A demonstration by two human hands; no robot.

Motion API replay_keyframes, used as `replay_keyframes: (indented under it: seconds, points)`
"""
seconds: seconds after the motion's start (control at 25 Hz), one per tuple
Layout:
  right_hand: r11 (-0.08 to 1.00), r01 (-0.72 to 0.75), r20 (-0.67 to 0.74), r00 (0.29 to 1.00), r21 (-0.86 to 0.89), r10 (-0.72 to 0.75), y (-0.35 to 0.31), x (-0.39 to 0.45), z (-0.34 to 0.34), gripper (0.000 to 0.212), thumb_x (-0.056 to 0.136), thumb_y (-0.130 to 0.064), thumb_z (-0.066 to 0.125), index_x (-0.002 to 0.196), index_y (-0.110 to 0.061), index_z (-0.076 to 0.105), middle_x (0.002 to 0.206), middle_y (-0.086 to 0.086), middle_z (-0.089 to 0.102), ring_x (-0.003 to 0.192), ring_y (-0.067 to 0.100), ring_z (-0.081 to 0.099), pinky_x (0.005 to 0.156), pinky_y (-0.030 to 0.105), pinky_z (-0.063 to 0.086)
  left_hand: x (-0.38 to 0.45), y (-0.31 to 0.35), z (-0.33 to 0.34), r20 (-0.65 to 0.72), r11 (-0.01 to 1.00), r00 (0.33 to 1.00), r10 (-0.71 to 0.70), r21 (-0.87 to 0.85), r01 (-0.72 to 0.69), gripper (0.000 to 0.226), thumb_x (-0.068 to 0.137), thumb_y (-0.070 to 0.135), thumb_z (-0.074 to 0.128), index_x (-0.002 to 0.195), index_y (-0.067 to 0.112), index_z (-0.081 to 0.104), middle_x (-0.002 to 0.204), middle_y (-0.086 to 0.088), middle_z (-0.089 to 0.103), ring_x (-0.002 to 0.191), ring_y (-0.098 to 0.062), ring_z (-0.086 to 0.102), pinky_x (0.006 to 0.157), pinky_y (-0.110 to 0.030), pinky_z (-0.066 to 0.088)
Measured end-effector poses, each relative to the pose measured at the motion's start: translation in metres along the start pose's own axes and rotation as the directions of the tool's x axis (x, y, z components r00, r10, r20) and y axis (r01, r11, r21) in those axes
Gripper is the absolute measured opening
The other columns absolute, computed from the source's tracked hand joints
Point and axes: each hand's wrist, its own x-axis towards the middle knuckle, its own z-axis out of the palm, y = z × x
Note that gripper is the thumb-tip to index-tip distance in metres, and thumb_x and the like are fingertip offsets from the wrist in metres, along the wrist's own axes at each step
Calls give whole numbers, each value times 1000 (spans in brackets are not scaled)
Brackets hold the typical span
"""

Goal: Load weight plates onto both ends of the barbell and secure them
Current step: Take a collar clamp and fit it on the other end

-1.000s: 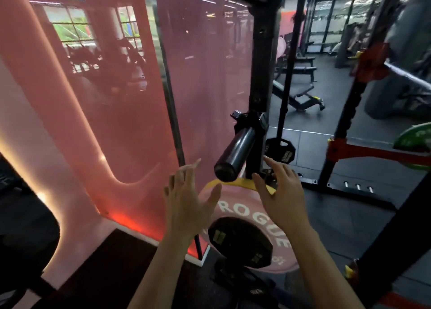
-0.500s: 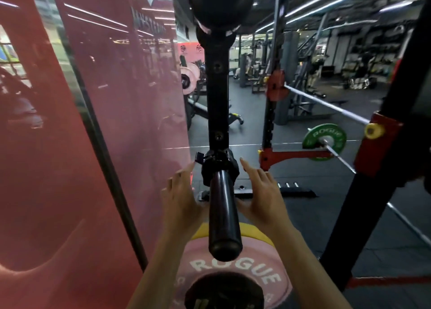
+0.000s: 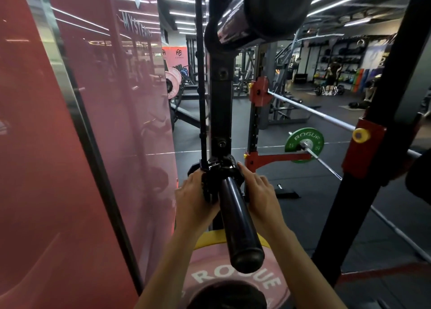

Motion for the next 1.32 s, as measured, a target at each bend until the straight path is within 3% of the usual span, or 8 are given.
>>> replay_keyframes:
  seconds: [0.2,0.32,0.44,0.64,0.84,0.96,1.08,1.32]
  points:
    - [997,9,-21,1000,82,-7,-8,-9,3,79,84,-40,65,149,-30,21,113,-2,62,96,19,49,79,33,42,-9,1,1,0,989,997,-80,-128,80,59,66,52,55,119,27,55,107,7,60,90,-18,63,78,-40,53]
    - [994,8,-45,999,108,-3,-9,-20,1,75,84,-52,55,149,-37,21,106,-15,54,93,13,47,78,24,40,-21,-5,5,-15,977,998,-59,-208,55,57,63,48,59,118,33,53,106,12,56,85,-18,62,74,-45,55]
    - [997,-1,-47,999,83,5,-10,-29,-4,73,82,-49,51,148,-43,21,107,-14,53,94,10,43,79,20,36,-29,-5,4,-39,964,998,-51,-262,39,57,62,47,61,115,29,56,103,14,55,80,-19,63,73,-47,54]
    - [998,-2,-37,999,70,5,-20,-48,-18,78,80,-43,56,151,-37,24,112,-17,50,100,4,42,83,18,34,-52,3,-7,-68,966,998,-11,-258,-7,63,63,49,69,120,28,55,105,16,56,82,-9,60,79,-47,53]
    - [999,3,-18,1000,54,-2,-42,-83,-48,86,78,-29,77,150,-34,30,124,-7,59,108,11,47,89,31,42,-91,30,-27,-86,988,996,-16,-152,3,56,59,49,66,107,20,59,96,14,56,81,-17,61,70,-37,51]
    - [1000,12,-9,1000,-7,-12,-53,-107,-66,89,74,-24,83,148,-29,33,124,0,63,112,19,51,92,33,43,-122,42,-40,-67,999,997,-26,-48,23,60,59,45,86,108,25,58,101,14,59,92,-15,58,73,-29,47]
    - [995,94,-25,995,16,-93,-66,-144,-93,83,72,-25,85,144,-21,45,119,2,67,106,25,57,90,44,50,-166,65,-59,-123,996,991,53,83,-43,66,58,49,90,111,22,61,99,10,64,85,-15,58,75,-33,48]
    - [990,128,-63,990,67,-124,-85,-215,-142,83,67,-29,88,139,-18,50,120,4,62,109,22,51,94,42,48,-244,129,-92,-138,981,989,61,190,-34,73,54,47,87,117,22,61,98,2,68,86,-22,61,76,-46,52]
